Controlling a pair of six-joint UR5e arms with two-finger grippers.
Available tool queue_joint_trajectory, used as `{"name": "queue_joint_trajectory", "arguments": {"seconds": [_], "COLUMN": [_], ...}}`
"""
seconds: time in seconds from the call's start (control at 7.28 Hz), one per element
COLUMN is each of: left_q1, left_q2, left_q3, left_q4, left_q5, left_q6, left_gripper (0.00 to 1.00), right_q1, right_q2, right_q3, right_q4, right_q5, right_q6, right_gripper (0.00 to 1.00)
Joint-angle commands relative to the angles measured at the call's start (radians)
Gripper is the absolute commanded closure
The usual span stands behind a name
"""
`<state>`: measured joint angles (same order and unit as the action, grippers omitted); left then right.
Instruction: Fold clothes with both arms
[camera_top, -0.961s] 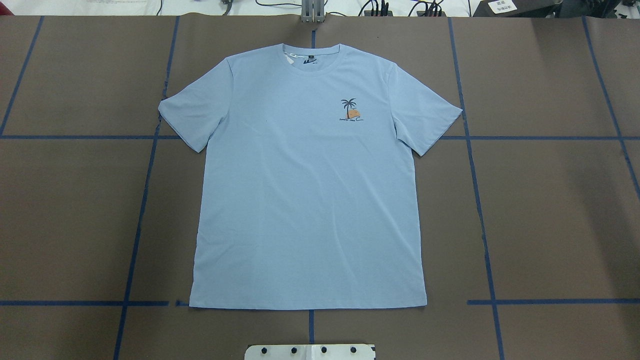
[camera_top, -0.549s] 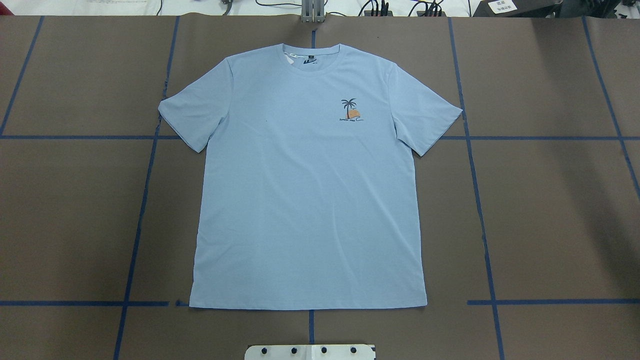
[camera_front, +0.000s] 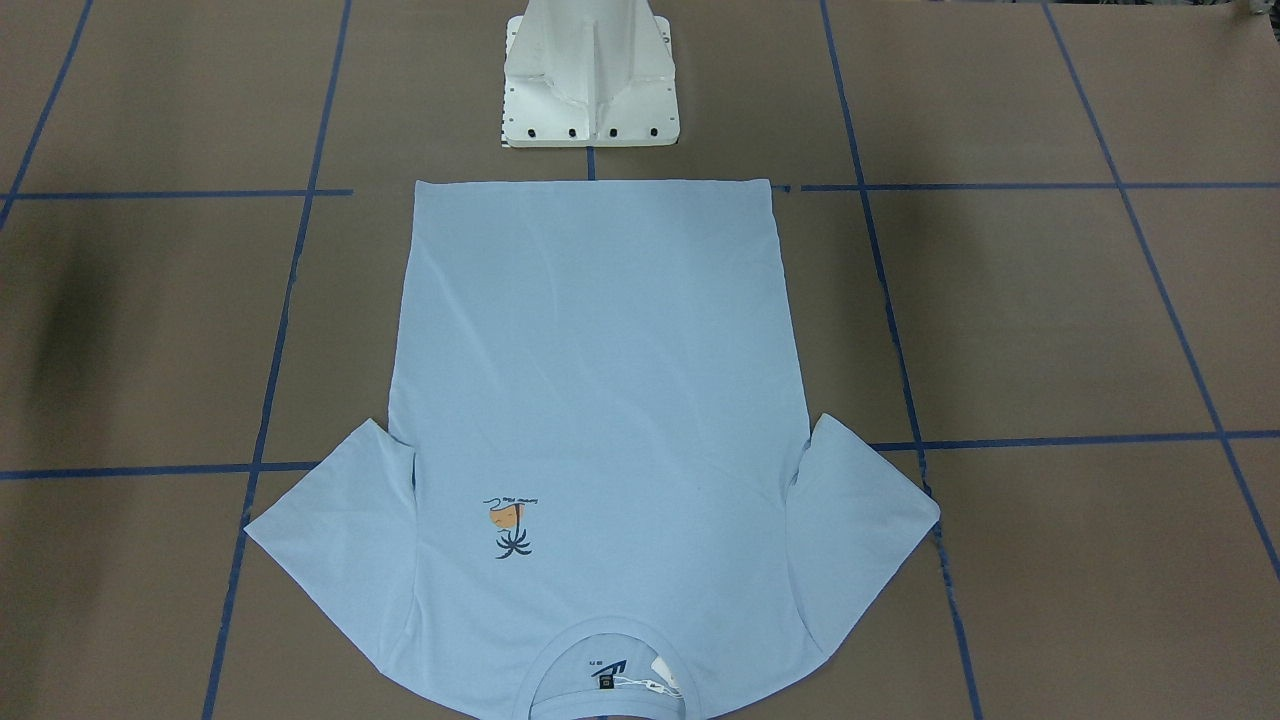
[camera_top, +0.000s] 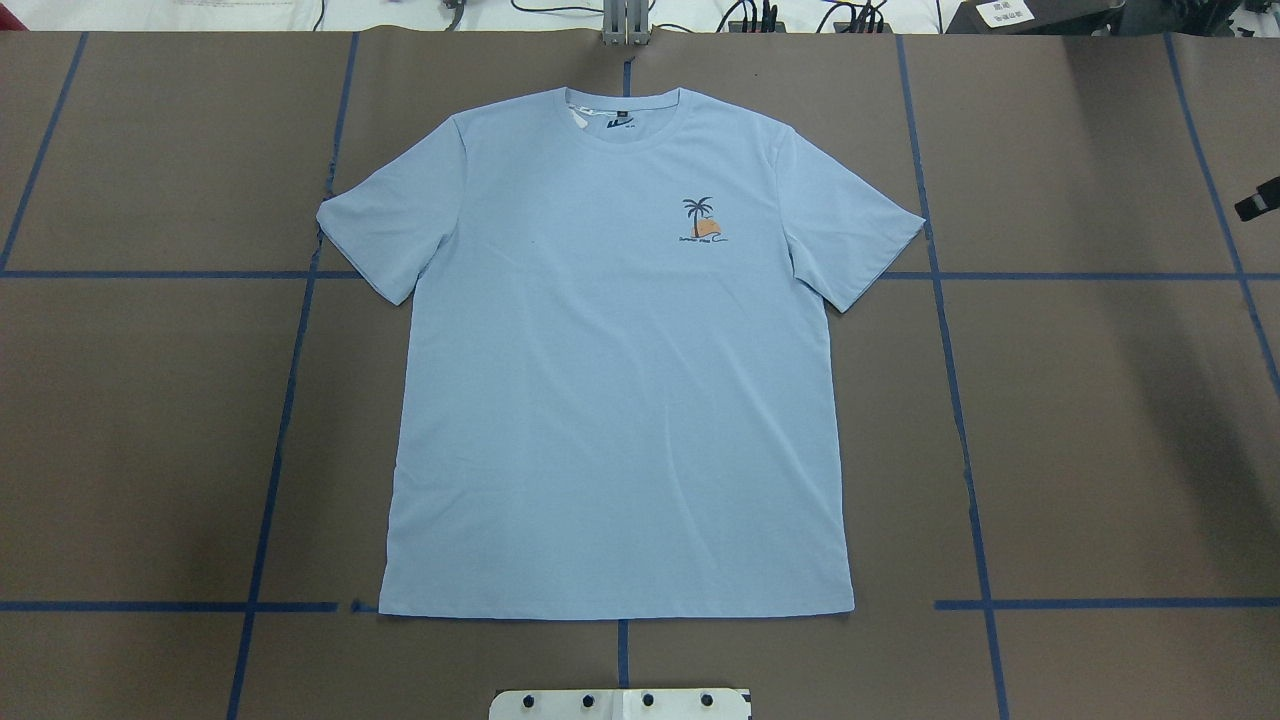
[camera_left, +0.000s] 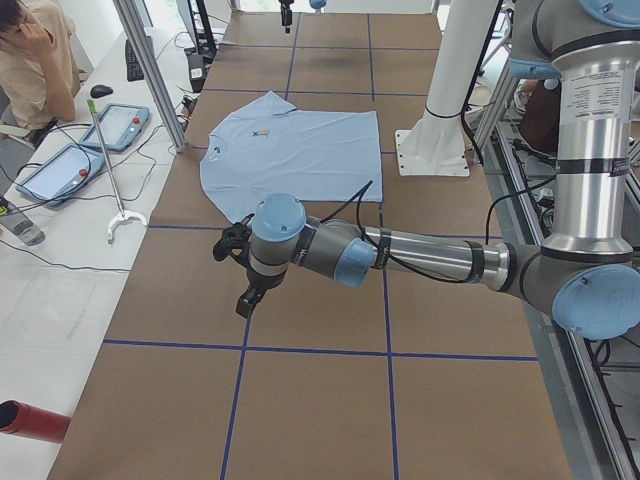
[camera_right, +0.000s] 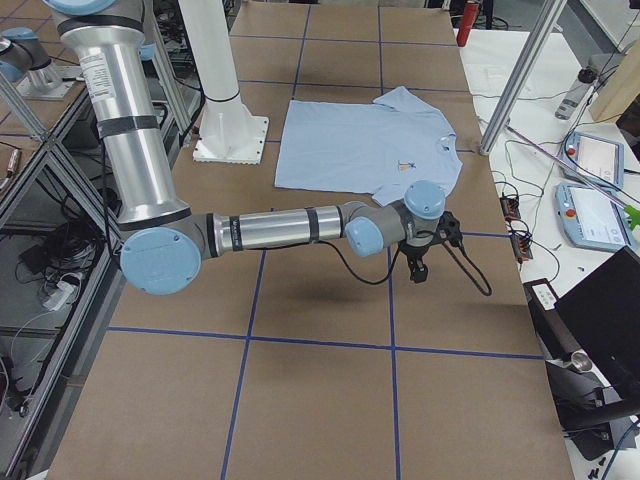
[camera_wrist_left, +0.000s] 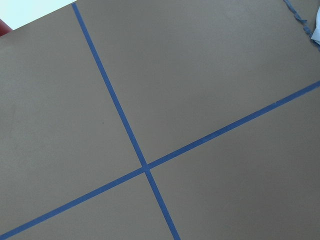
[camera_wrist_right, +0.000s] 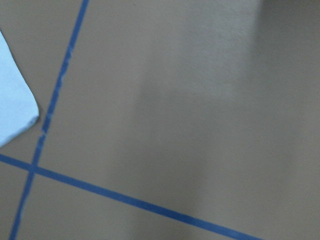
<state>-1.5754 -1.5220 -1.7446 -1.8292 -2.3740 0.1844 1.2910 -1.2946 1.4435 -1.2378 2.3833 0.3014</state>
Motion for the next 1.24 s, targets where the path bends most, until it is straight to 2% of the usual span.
{"name": "queue_joint_trajectory", "arguments": {"seconds": [0.0, 0.27, 0.41, 0.55, 0.82, 1.1], "left_q1": [0.000, 0.000, 0.000, -0.002, -0.002, -0.002], "left_q2": [-0.001, 0.000, 0.000, 0.000, 0.002, 0.002], "left_q3": [0.000, -0.001, 0.002, 0.000, 0.000, -0.004], "left_q4": [-0.004, -0.004, -0.004, -0.004, -0.004, -0.004], "left_q5": [-0.004, -0.004, -0.004, -0.008, -0.036, -0.036], "left_q6": [0.000, 0.000, 0.000, 0.001, 0.001, 0.000], "left_gripper": [0.00, 0.00, 0.00, 0.00, 0.00, 0.00], "right_q1": [-0.132, -0.209, -0.270, -0.319, -0.352, -0.369], "right_q2": [0.160, 0.184, 0.183, 0.184, 0.181, 0.179], "right_q3": [-0.076, -0.155, -0.167, -0.185, -0.215, -0.221], "right_q4": [0.064, 0.318, 0.384, 0.406, 0.408, 0.406], "right_q5": [-0.035, -0.126, -0.218, -0.301, -0.322, -0.349], "right_q6": [0.265, 0.520, 0.588, 0.599, 0.599, 0.599], "right_gripper": [0.00, 0.01, 0.02, 0.06, 0.19, 0.25]}}
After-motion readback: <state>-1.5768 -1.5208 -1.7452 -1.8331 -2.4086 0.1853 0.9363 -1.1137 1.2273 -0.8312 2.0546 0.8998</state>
